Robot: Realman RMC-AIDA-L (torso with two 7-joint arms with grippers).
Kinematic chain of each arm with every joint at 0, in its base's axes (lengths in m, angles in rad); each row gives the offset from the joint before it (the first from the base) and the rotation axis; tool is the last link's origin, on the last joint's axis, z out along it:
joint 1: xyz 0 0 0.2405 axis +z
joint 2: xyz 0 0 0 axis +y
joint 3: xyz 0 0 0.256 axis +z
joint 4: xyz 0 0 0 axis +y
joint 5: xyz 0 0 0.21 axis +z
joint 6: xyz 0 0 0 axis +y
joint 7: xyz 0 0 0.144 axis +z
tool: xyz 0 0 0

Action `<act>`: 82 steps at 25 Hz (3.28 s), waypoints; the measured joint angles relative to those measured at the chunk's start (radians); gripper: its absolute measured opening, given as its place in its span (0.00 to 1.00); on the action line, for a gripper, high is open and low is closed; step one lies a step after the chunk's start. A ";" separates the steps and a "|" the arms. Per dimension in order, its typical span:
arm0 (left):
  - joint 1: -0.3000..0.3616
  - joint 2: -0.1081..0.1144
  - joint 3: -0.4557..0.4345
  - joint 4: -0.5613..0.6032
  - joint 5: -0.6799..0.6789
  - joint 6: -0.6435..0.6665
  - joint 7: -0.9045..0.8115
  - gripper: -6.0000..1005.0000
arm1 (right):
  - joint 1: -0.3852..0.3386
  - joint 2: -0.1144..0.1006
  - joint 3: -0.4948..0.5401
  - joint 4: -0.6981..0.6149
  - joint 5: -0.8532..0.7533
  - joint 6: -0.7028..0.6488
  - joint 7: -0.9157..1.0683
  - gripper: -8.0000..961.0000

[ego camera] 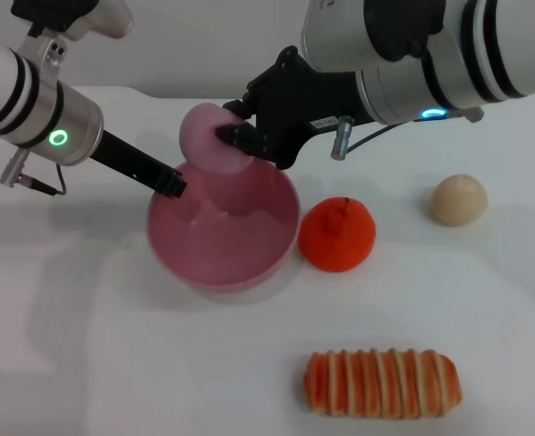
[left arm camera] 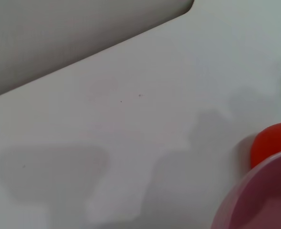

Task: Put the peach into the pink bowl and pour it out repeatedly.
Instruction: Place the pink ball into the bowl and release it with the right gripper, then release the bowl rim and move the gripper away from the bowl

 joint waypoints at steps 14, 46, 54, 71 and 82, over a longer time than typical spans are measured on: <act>0.005 0.003 0.001 -0.009 0.000 -0.011 0.000 0.05 | -0.169 0.006 0.048 -0.124 0.067 0.131 -0.073 0.45; 0.016 0.037 0.003 -0.031 0.021 0.075 -0.037 0.04 | -0.358 -0.010 0.754 0.945 1.494 -0.396 -1.612 0.48; 0.021 0.037 0.005 -0.052 0.027 0.078 -0.030 0.04 | -0.337 -0.010 0.747 0.967 1.489 -0.386 -1.623 0.48; 0.021 0.030 0.046 -0.079 0.041 0.064 -0.026 0.07 | -0.321 -0.008 0.743 0.982 1.475 -0.381 -1.627 0.48; 0.027 0.016 0.015 -0.016 0.037 0.026 0.027 0.30 | -0.320 -0.008 0.743 0.999 1.474 -0.381 -1.628 0.48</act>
